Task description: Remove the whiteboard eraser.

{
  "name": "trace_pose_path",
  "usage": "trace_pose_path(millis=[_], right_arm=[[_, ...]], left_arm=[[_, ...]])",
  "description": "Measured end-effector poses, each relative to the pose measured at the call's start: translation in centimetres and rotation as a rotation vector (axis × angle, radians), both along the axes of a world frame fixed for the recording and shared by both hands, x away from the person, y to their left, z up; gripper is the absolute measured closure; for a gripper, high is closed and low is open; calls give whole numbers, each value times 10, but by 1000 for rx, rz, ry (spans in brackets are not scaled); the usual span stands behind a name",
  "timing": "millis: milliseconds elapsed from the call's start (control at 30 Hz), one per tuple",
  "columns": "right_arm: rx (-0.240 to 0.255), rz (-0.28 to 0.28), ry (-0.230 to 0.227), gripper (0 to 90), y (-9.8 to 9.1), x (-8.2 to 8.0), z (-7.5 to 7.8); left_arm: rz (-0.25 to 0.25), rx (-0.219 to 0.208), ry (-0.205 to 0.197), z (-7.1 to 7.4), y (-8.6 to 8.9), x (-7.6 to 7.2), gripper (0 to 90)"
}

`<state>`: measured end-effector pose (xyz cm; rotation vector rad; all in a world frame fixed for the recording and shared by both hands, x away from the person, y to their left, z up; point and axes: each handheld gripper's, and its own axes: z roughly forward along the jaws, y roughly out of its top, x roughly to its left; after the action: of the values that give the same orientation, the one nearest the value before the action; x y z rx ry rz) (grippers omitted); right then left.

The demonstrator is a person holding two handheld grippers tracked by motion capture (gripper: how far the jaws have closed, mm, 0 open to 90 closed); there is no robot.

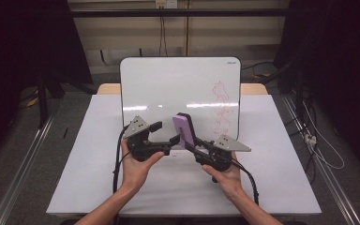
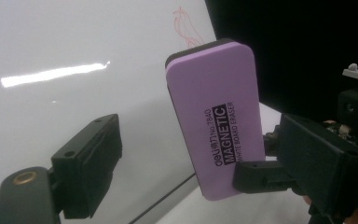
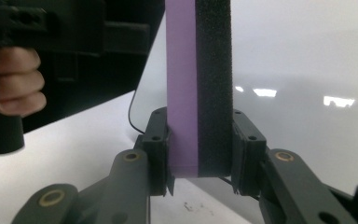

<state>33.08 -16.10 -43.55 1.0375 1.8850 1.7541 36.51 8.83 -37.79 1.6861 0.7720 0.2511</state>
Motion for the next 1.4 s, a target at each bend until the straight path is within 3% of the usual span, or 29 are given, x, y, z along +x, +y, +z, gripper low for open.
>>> trace_pose_path(millis=[133,333,733,833,1033,1267,1400], right_arm=[[39,6,-6,646,2,-1,-1],[65,8,7,646,4,-1,-4],[29,17,-10,646,12,-5,-6],[31,14,-17,646,12,-5,-5],[26,3,-7,645,14,-5,-7],[14,-9,-16,644,16,-6,-6],[14,-7,-8,637,17,-5,-5]], left_arm=[[-2,-40,20,-4,-3,-1,168],[4,-75,-3,-4,-5,-5,217],[25,-90,-2,-11,-16,-7,295],[30,-124,22,-16,-15,-5,371],[45,-158,31,-22,-17,-4,389],[53,-167,36,-20,-15,-5,401],[43,-150,42,-19,-14,-5,405]])
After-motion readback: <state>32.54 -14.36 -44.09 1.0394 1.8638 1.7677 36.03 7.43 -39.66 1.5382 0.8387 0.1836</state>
